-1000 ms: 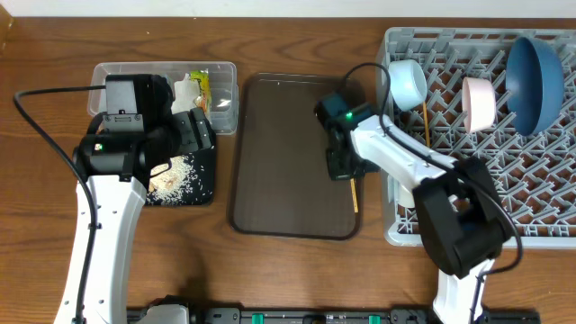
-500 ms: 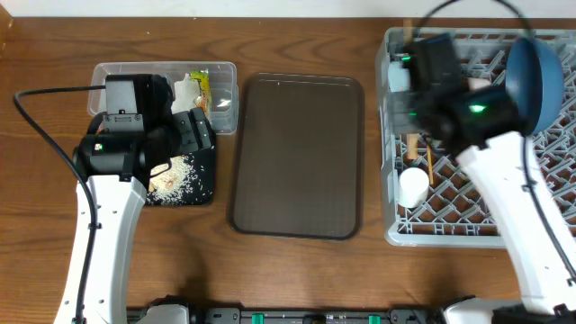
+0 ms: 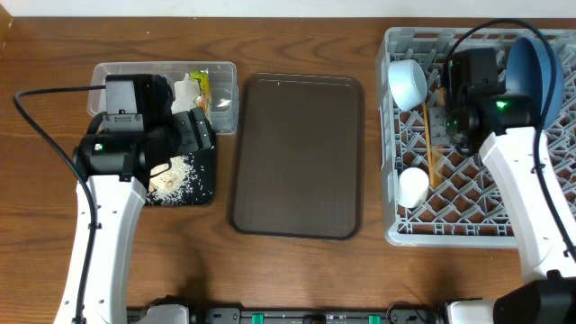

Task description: Sort waste into correct bins and load items into the dishwasher rack

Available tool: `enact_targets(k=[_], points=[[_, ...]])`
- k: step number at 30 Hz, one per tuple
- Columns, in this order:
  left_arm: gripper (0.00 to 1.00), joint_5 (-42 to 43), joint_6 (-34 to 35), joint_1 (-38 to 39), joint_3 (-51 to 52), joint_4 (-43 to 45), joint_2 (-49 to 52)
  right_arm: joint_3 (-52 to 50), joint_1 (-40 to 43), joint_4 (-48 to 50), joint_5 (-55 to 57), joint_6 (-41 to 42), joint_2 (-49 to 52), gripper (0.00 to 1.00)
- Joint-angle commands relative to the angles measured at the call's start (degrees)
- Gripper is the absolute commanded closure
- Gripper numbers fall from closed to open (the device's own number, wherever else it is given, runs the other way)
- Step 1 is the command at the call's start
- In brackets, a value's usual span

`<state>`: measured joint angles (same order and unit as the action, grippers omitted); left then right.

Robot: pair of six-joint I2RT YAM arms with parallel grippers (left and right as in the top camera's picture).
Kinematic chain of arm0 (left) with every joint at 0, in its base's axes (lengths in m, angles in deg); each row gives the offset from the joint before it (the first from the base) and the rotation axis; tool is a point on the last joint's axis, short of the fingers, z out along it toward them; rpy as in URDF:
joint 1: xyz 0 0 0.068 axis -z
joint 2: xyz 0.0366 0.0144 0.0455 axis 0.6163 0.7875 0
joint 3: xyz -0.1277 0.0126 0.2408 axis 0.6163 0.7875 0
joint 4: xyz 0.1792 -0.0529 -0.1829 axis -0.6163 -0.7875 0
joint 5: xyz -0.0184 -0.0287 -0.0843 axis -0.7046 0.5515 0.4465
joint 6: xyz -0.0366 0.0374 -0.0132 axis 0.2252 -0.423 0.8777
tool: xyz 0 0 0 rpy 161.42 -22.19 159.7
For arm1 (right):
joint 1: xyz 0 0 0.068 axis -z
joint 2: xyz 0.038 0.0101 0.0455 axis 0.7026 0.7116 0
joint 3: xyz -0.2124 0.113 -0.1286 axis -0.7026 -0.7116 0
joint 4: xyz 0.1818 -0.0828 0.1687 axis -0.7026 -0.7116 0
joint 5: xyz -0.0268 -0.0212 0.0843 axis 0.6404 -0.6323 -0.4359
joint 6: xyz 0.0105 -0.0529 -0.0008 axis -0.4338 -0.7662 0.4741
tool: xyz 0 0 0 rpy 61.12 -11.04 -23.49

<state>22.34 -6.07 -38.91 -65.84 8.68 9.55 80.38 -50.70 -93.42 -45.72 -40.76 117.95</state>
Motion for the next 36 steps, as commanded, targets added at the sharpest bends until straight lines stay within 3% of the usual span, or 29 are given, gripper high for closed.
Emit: enact_targets(k=[1, 3, 5, 13, 22, 23, 24, 36], points=[[0.12, -0.72, -0.13, -0.2, -0.94, -0.13, 0.22, -0.96, 0.22, 1.05, -1.4, -2.4, 0.46, 0.6], [0.12, -0.72, -0.13, -0.2, -0.94, -0.13, 0.22, -0.96, 0.22, 1.2, -1.38, -2.4, 0.46, 0.49], [0.11, -0.72, -0.13, -0.2, -0.94, -0.13, 0.22, -0.96, 0.22, 1.18, -1.38, -2.4, 0.46, 0.45], [0.12, -0.72, -0.13, -0.2, -0.94, -0.13, 0.22, -0.5, 0.09, 1.09, -3.02, -2.38, 0.15, 0.41], [0.12, -0.72, -0.11, -0.2, -0.94, -0.13, 0.22, 10.14, -1.46, -6.19, -6.97, 1.4, -8.48, 0.32], [0.12, -0.72, -0.13, -0.2, -0.94, -0.13, 0.22, 11.08, -1.68, -7.74, -6.95, 2.62, -10.01, 0.08], [0.12, -0.72, -0.13, -0.2, -0.94, -0.13, 0.22, 11.63, -1.9, -8.98, -6.97, 2.99, -12.0, 0.01], [0.12, -0.72, -0.11, -0.2, -0.94, -0.13, 0.22, 11.63, -1.81, -11.76, -6.19, 2.51, -25.55, 0.01]])
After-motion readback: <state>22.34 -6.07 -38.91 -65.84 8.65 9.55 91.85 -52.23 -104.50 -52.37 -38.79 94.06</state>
